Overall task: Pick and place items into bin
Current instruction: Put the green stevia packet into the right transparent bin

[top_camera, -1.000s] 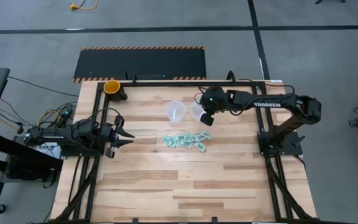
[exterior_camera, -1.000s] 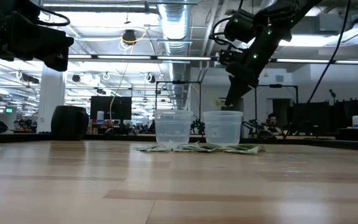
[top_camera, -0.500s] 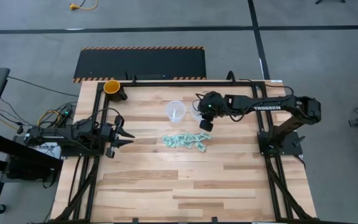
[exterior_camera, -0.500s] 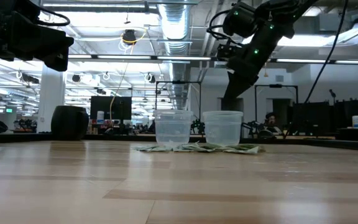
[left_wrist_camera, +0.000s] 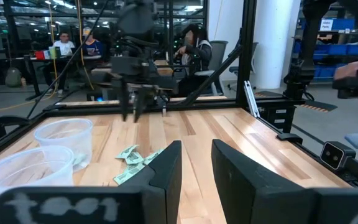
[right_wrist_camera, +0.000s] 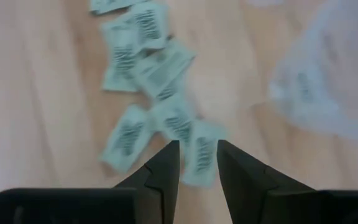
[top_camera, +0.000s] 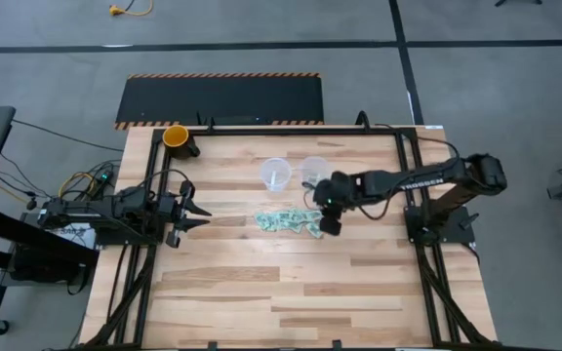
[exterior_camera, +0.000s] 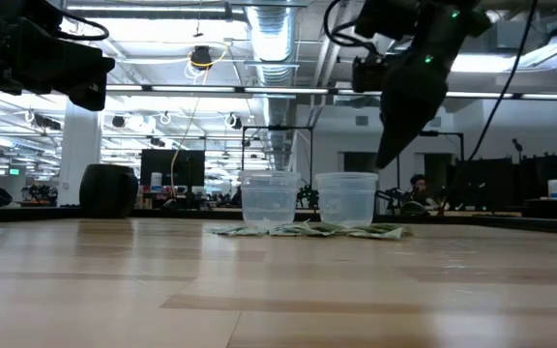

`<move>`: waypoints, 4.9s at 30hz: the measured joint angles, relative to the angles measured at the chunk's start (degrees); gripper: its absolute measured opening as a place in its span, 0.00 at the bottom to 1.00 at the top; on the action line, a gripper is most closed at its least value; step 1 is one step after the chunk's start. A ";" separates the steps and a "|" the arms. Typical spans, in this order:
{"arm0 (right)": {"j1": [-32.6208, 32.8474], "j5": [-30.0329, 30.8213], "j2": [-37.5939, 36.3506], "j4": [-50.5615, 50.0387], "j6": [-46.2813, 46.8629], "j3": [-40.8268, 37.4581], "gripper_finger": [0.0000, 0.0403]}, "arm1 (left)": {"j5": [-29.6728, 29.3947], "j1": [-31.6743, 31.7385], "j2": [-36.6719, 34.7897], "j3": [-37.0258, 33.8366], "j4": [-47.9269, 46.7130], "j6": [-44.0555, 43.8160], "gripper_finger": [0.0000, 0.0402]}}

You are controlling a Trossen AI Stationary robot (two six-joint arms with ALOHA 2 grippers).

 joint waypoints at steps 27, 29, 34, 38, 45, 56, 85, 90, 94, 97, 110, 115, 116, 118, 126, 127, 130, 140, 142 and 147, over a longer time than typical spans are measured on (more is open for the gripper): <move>6.55 8.17 14.82 -1.95 4.05 -0.05 0.25 | -0.11 0.00 0.02 -0.01 0.00 0.00 0.19; 6.31 8.43 15.43 -1.24 4.23 0.12 0.25 | -0.11 0.00 0.02 0.00 -0.02 0.00 0.19; 6.26 10.81 15.39 -3.48 4.64 0.05 0.25 | -0.17 -0.01 0.02 -0.01 -0.03 0.00 0.19; 6.27 11.17 15.37 -3.83 4.64 0.01 0.25 | -0.18 0.00 0.02 0.01 -0.02 0.00 0.19; 6.38 11.52 15.37 -3.84 4.59 0.00 0.25 | -0.20 -0.01 0.02 -0.01 -0.02 0.00 0.19; 6.27 12.96 15.37 -2.25 2.62 -0.01 0.25 | -0.20 0.01 0.02 0.01 -0.02 0.00 0.19; 1.88 9.80 16.26 -1.05 -2.44 0.01 0.14 | -0.21 -0.01 0.02 -0.01 -0.02 0.00 0.19; 1.97 8.43 16.25 -1.79 -0.88 0.04 0.02 | -0.22 0.01 0.02 -0.01 0.00 0.00 0.19; 2.63 9.27 16.20 -4.47 1.27 0.03 0.02 | -0.21 0.00 0.02 -0.01 -0.01 0.00 0.19; 3.30 9.55 16.20 -6.47 2.87 0.01 0.01 | -0.22 0.01 0.02 -0.01 0.00 0.00 0.19; 8.91 21.33 10.21 -8.77 8.51 1.96 0.00 | -0.20 -0.01 0.02 0.01 -0.02 0.00 0.19; 11.04 37.79 2.49 -7.03 8.11 2.59 0.00 | -0.22 -0.01 0.02 -0.01 -0.02 0.00 0.19; 11.23 41.99 1.13 -5.91 8.03 2.59 0.00 | -0.22 -0.01 0.00 -0.01 0.00 0.00 0.19; 11.17 49.92 -1.23 -3.38 8.03 2.61 0.00 | -0.22 0.01 0.01 0.00 -0.02 0.00 0.19; 1.42 40.82 -4.60 3.46 5.65 2.61 0.00 | -0.22 0.01 0.00 -0.01 0.00 0.00 0.19; -0.47 36.59 -4.11 4.55 4.69 2.61 0.00 | -0.22 -0.01 0.00 -0.01 0.00 0.00 0.19; -5.40 28.31 -2.33 5.51 2.95 2.63 0.00 | -0.22 0.00 0.01 -0.01 0.00 0.00 0.19; -11.96 18.18 -0.52 6.25 -0.71 2.61 0.00 | -0.22 0.01 0.00 0.01 -0.02 0.00 0.19; -12.11 17.87 -0.52 6.65 -1.56 2.61 0.01 | -0.22 0.00 0.00 0.00 0.00 0.00 0.19; -12.11 17.82 -0.52 6.81 -2.78 2.61 0.05 | -0.22 0.01 0.00 0.00 0.00 0.00 0.19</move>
